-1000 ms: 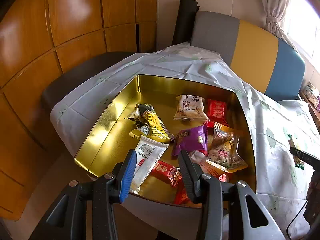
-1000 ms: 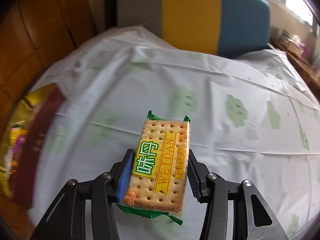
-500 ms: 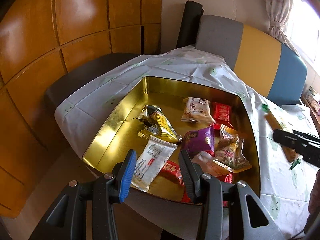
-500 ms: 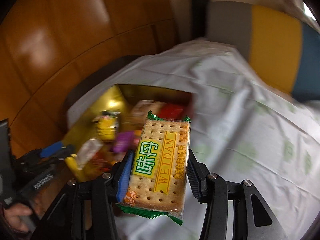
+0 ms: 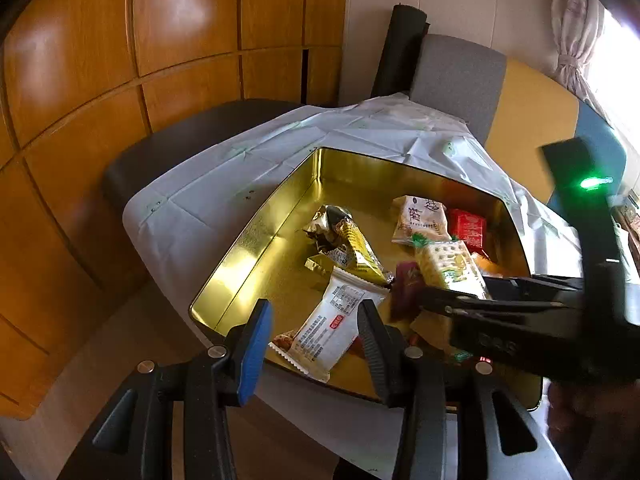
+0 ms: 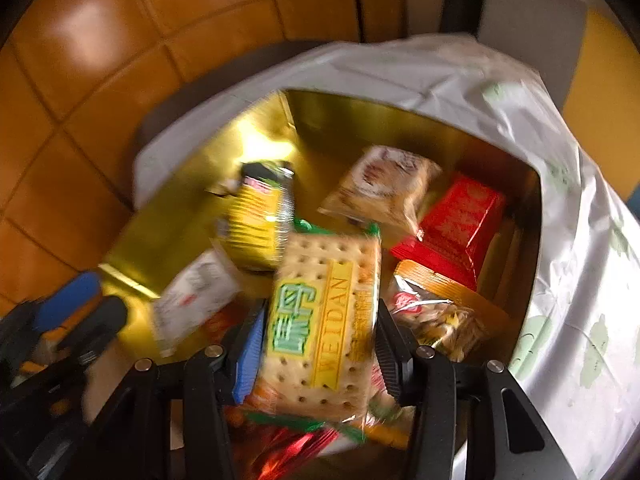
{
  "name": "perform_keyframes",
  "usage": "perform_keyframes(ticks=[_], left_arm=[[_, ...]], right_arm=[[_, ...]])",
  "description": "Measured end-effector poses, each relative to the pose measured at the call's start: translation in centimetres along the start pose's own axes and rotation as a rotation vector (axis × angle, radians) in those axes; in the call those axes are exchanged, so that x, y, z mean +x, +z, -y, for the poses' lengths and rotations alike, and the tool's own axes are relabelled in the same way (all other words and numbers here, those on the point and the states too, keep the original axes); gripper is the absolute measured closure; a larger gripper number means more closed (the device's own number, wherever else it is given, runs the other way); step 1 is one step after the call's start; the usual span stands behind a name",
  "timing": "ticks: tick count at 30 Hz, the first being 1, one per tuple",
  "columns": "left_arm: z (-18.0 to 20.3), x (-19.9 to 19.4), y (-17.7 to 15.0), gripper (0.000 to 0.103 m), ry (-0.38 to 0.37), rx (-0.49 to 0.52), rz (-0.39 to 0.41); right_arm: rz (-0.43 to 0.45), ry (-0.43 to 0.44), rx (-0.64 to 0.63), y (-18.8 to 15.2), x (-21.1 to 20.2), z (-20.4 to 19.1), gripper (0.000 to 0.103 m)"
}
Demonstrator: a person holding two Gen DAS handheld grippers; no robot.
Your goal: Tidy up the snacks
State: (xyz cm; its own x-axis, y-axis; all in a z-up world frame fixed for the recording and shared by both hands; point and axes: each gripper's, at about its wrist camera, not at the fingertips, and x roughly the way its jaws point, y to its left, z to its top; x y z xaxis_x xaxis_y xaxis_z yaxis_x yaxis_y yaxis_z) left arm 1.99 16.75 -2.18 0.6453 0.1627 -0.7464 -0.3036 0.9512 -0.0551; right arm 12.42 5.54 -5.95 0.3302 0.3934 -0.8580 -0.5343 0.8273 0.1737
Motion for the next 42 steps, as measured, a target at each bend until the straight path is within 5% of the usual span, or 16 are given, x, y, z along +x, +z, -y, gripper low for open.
perform_keyframes(ticks=[11, 21, 42], left_arm=[[-0.1, -0.5, 0.1, 0.054, 0.02, -0.008, 0.022], [1.3, -2.9, 0.0, 0.052, 0.021, 0.008, 0.088], [5.7, -6.3, -1.8, 0.048, 0.011, 0.111, 0.134]], right_arm=[[0.127, 0.05, 0.059, -0.6, -4.6, 0.2, 0.03], [0.259, -0.072, 0.108, -5.0, -10.6, 1.7, 0.026], [0.316, -0.143, 0.167, -10.6, -13.2, 3.2, 0.024]])
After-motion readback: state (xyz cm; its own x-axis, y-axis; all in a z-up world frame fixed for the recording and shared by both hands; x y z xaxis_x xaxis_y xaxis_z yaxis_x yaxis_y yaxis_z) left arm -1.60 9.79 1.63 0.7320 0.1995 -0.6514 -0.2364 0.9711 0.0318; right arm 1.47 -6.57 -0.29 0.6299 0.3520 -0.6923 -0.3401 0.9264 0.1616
